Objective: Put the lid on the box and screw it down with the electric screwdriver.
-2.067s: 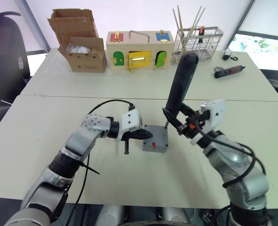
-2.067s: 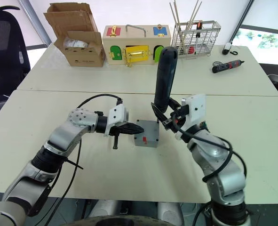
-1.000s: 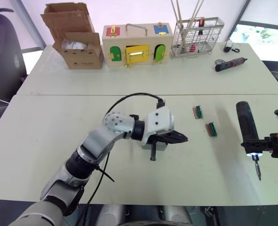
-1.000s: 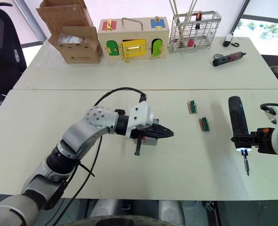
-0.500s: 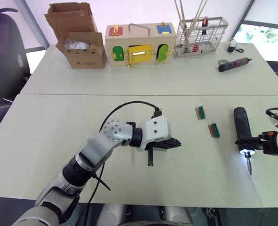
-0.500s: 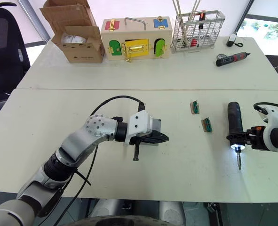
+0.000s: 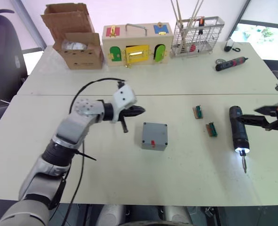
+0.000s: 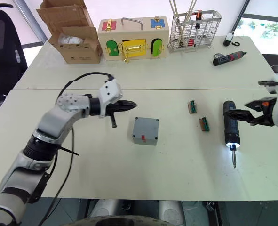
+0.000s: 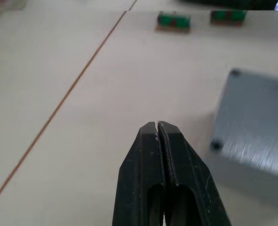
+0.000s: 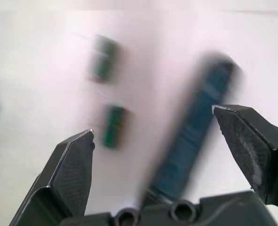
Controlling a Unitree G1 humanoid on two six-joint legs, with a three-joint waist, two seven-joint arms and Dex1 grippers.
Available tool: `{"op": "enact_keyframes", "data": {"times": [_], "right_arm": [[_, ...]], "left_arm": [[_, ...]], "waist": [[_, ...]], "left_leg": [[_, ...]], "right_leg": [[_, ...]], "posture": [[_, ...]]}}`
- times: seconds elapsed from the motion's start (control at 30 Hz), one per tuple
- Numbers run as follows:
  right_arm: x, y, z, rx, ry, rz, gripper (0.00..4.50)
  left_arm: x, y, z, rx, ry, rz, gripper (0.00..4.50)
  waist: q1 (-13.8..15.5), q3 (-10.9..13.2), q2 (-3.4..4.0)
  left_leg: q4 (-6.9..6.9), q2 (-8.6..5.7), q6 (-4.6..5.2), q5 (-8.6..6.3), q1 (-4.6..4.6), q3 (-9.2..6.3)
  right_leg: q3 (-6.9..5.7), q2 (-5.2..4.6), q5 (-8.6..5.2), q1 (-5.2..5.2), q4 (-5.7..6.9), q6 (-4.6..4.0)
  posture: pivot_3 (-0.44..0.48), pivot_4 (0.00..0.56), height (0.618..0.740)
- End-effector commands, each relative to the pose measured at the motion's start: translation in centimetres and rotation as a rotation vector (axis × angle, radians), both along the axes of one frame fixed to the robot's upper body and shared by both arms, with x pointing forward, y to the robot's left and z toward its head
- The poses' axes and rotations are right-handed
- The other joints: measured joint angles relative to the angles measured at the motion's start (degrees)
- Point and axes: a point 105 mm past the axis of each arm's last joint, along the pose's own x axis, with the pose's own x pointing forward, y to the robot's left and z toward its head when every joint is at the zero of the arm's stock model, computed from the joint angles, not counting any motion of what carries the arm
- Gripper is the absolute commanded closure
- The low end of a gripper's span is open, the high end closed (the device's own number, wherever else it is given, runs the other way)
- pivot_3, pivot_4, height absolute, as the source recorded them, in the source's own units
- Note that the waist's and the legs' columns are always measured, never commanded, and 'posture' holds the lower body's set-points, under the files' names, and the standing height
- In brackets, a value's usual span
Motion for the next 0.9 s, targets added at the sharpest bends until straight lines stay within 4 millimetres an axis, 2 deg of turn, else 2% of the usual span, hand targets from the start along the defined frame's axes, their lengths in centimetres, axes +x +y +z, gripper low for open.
{"op": "enact_keyframes", "data": {"times": [0.03, 0.1, 0.13, 0.27, 0.4, 0.5, 0.67, 0.8, 0.9], "right_arm": [[-3.4, 7.9, -2.6, 0.097, 0.032, 0.350, 0.04], [-4.8, 10.7, -5.1, 0.150, 0.063, 0.420, 0.04], [-5.1, 11.3, -5.8, 0.164, 0.068, 0.425, 0.04], [-5.7, 12.7, -7.7, 0.183, 0.091, 0.429, 0.04], [-5.0, 14.7, -10.0, 0.212, 0.096, 0.415, 0.04], [-4.4, 15.2, -10.6, 0.213, 0.086, 0.403, 0.04], [-4.2, 16.2, -10.8, 0.227, 0.092, 0.434, 0.04], [-5.0, 17.1, -10.4, 0.251, 0.094, 0.473, 0.04], [-5.8, 16.5, -10.8, 0.205, 0.118, 0.481, 0.04]], "left_arm": [[-1.3, 0.9, -1.1, 0.014, 0.079, -0.078, 4.50], [-2.3, 1.1, -2.5, 0.035, 0.152, -0.114, 4.50], [-2.6, 1.2, -2.8, 0.037, 0.172, -0.119, 4.50], [-3.0, 1.3, -3.7, 0.057, 0.205, -0.130, 4.50], [-3.8, -0.1, -4.4, 0.078, 0.234, -0.202, 4.50], [-3.5, -0.8, -4.6, 0.080, 0.228, -0.226, 4.50], [-2.5, -3.1, -4.2, 0.043, 0.197, -0.261, 4.50], [-1.1, -4.9, -3.9, 0.026, 0.140, -0.251, 4.50], [-0.7, -4.9, -4.5, 0.083, 0.109, -0.260, 4.50]], "waist": [[0.20, 0.00, -0.33], [0.33, -0.02, -0.41], [0.36, -0.01, -0.43], [0.42, 0.02, -0.45], [0.24, -0.09, -0.65], [0.08, -0.09, -0.67], [0.10, -0.08, -0.68], [0.37, -0.08, -0.69], [0.22, -0.07, -0.70]], "left_leg": [[0.00, 0.02, -0.04, 0.02, -0.01, -0.04], [0.02, 0.00, -0.17, 0.08, -0.06, -0.13], [0.02, -0.06, -0.19, 0.09, -0.08, -0.12], [0.42, -0.27, -0.04, 0.01, -0.16, -0.09], [0.61, -0.24, 0.28, -0.20, -0.15, -0.12], [0.61, -0.25, 0.05, -0.07, -0.18, -0.10], [0.65, -0.25, 0.03, -0.05, -0.18, -0.10], [0.68, -0.25, 0.04, -0.05, -0.19, -0.09], [0.70, -0.26, 0.08, -0.07, -0.20, -0.08]], "right_leg": [[-0.01, 0.01, 0.00, 0.00, 0.00, 0.00], [-0.05, -0.03, 0.00, 0.03, -0.03, 0.00], [-0.04, -0.12, 0.00, 0.02, -0.04, 0.00], [0.00, -0.38, 0.03, 0.12, -0.02, 0.00], [0.00, -0.36, 0.06, 0.20, -0.02, -0.05], [0.00, -0.35, 0.07, 0.16, 0.00, -0.03], [-0.02, -0.30, 0.08, 0.15, 0.04, -0.01], [-0.03, -0.29, 0.09, 0.15, 0.07, 0.01], [-0.03, -0.29, 0.12, 0.15, 0.07, 0.05]], "posture": [[0.000, 0.150, 0.694], [0.000, 0.150, 0.694], [0.000, 0.150, 0.694], [0.000, 0.150, 0.694], [0.000, 0.150, 0.694], [0.000, 0.150, 0.694], [0.000, 0.150, 0.694], [0.000, 0.150, 0.694], [0.000, 0.150, 0.694]]}}
